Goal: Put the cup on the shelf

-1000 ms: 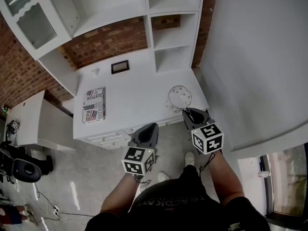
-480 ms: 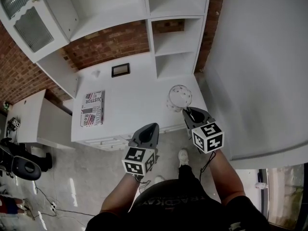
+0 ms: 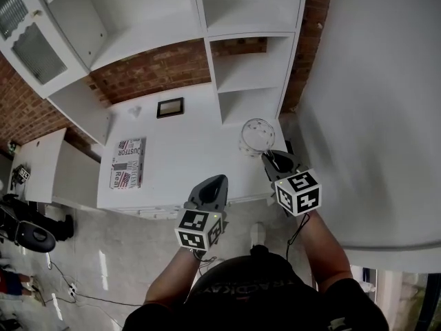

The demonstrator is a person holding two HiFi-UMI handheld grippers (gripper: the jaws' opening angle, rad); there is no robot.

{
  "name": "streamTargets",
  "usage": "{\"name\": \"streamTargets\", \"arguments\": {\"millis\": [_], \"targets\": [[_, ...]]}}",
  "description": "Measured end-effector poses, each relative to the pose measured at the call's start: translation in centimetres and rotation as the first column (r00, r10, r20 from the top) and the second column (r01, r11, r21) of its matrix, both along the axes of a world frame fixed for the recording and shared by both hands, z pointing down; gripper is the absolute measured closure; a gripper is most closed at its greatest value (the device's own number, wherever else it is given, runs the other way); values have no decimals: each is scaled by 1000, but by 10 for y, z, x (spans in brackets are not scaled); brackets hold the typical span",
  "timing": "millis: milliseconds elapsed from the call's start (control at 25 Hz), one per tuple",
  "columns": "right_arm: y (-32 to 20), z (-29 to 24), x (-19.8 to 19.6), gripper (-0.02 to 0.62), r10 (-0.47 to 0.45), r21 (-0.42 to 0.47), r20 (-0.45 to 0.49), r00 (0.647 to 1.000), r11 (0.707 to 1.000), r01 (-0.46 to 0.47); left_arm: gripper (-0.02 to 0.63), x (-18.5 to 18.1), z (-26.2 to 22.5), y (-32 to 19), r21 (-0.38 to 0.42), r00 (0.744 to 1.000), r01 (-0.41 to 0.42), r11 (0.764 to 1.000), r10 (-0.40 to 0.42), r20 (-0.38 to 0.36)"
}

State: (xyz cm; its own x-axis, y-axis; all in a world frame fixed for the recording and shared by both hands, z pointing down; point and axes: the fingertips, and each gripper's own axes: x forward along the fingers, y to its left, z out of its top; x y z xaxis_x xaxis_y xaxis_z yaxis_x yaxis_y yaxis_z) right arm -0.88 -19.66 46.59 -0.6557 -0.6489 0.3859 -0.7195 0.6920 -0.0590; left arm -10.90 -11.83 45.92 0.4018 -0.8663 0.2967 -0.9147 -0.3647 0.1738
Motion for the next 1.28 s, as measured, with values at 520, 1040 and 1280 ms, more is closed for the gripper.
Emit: {"name": "streamTargets", "arguments": {"millis": [520,1040,1280], "targets": [[-90,-12,30,552,-90,36,-33,995,995,92,601,46,-5,-76,22,997,71,997,-71,-9],[-163,-34,29,552,-118,63,-14,993,991,119,601,62,-18,-122,49,993,112,993,-113,21],[-202,-36,16,552,-84,56,-8,996,995,84,601,50,-15,-150,51,995,92,995,-93,26]]}}
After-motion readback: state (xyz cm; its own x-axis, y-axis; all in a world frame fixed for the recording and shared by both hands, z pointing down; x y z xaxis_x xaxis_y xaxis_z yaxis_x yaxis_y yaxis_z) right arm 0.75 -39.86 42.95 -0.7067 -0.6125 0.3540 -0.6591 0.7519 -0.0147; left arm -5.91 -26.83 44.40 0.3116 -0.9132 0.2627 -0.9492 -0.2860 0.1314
